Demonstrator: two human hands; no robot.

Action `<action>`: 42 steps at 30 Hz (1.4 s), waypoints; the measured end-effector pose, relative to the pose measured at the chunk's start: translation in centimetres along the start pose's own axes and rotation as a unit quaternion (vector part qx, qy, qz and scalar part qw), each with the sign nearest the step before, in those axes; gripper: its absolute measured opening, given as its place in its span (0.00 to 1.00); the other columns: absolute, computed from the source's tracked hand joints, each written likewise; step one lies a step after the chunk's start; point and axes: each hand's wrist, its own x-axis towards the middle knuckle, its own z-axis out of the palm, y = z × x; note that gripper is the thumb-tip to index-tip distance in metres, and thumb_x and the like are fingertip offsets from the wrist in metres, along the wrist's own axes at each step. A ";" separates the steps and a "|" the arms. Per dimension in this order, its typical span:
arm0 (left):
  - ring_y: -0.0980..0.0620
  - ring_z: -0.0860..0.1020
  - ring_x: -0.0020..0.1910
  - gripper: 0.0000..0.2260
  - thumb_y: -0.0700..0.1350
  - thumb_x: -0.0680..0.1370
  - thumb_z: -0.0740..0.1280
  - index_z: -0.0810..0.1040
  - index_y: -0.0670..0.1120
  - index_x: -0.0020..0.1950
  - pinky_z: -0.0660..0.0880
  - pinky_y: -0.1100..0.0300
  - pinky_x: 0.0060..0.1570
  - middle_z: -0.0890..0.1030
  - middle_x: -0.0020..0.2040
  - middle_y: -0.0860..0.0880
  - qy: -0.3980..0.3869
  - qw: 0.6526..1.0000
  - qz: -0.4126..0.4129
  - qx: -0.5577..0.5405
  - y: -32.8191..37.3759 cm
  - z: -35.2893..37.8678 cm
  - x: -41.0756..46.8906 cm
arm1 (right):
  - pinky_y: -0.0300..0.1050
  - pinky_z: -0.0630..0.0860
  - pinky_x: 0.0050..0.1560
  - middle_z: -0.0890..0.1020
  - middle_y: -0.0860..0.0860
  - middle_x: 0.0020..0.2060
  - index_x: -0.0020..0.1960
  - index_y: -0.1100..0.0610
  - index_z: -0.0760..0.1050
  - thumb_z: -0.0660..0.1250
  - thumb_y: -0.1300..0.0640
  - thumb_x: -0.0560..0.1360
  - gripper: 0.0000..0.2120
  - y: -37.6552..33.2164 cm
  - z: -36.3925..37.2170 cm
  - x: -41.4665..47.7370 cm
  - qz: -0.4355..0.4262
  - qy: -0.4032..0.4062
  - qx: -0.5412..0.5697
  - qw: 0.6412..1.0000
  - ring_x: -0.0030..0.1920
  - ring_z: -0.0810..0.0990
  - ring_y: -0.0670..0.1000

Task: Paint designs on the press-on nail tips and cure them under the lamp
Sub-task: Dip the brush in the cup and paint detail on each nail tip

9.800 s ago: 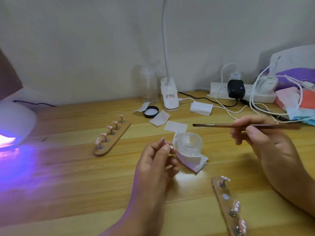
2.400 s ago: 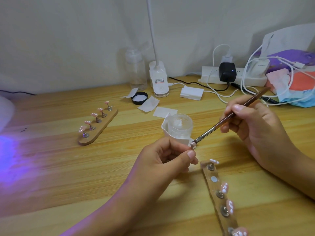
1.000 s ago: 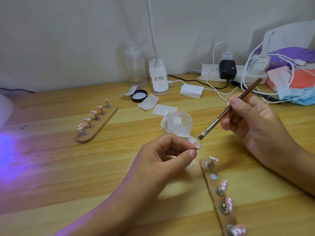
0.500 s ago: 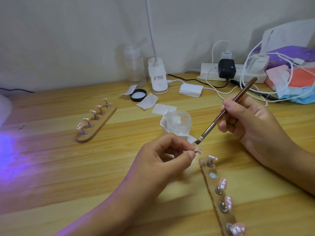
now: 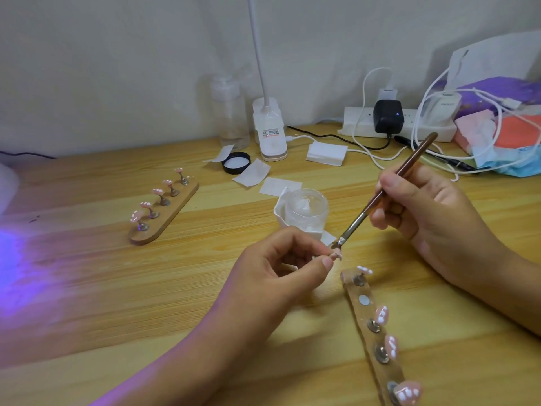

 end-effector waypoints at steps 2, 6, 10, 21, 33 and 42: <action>0.61 0.76 0.37 0.02 0.48 0.71 0.71 0.83 0.53 0.42 0.72 0.70 0.39 0.83 0.40 0.56 -0.005 1.000 -0.003 -0.004 0.1 -0.1 0.0 | 0.37 0.78 0.34 0.81 0.50 0.31 0.47 0.55 0.75 0.70 0.50 0.70 0.11 0.1 -0.1 0.2 -0.007 0.019 -0.002 1.000 0.31 0.80 0.46; 0.60 0.80 0.43 0.05 0.48 0.72 0.71 0.83 0.54 0.47 0.74 0.70 0.44 0.86 0.44 0.52 -0.007 1.000 0.001 -0.019 0.1 -0.2 -0.1 | 0.36 0.77 0.35 0.81 0.49 0.31 0.39 0.49 0.80 0.68 0.52 0.73 0.05 0.2 -0.3 0.6 -0.006 0.041 0.024 0.999 0.31 0.79 0.46; 0.59 0.81 0.47 0.02 0.49 0.74 0.71 0.79 0.54 0.44 0.75 0.69 0.46 0.86 0.47 0.51 -0.005 1.000 0.006 -0.012 0.2 0.0 -0.1 | 0.35 0.77 0.35 0.81 0.48 0.31 0.38 0.49 0.81 0.68 0.52 0.73 0.06 0.2 -0.3 0.7 0.005 0.051 0.043 0.998 0.31 0.79 0.44; 0.57 0.59 0.27 0.03 0.48 0.70 0.74 0.81 0.54 0.38 0.57 0.72 0.28 0.61 0.26 0.57 -0.032 0.994 0.001 0.106 0.6 0.9 -0.4 | 0.35 0.77 0.36 0.81 0.50 0.31 0.41 0.53 0.78 0.69 0.51 0.73 0.06 0.4 -0.6 0.9 0.015 0.050 0.046 0.998 0.32 0.80 0.45; 0.63 0.69 0.30 0.09 0.42 0.71 0.76 0.84 0.57 0.39 0.63 0.74 0.33 0.74 0.30 0.66 -0.018 0.982 0.045 0.180 0.5 2.5 -0.1 | 0.36 0.77 0.35 0.82 0.49 0.32 0.46 0.55 0.75 0.69 0.50 0.72 0.09 0.5 -0.5 0.9 0.017 0.043 0.035 0.998 0.32 0.80 0.45; 0.61 0.70 0.33 0.08 0.44 0.71 0.77 0.85 0.58 0.44 0.63 0.71 0.36 0.69 0.31 0.59 -0.027 0.973 0.061 0.223 0.2 1.7 -0.5 | 0.36 0.77 0.35 0.82 0.50 0.31 0.46 0.56 0.75 0.68 0.51 0.72 0.09 0.3 -0.6 0.7 0.016 0.049 0.026 0.998 0.32 0.80 0.45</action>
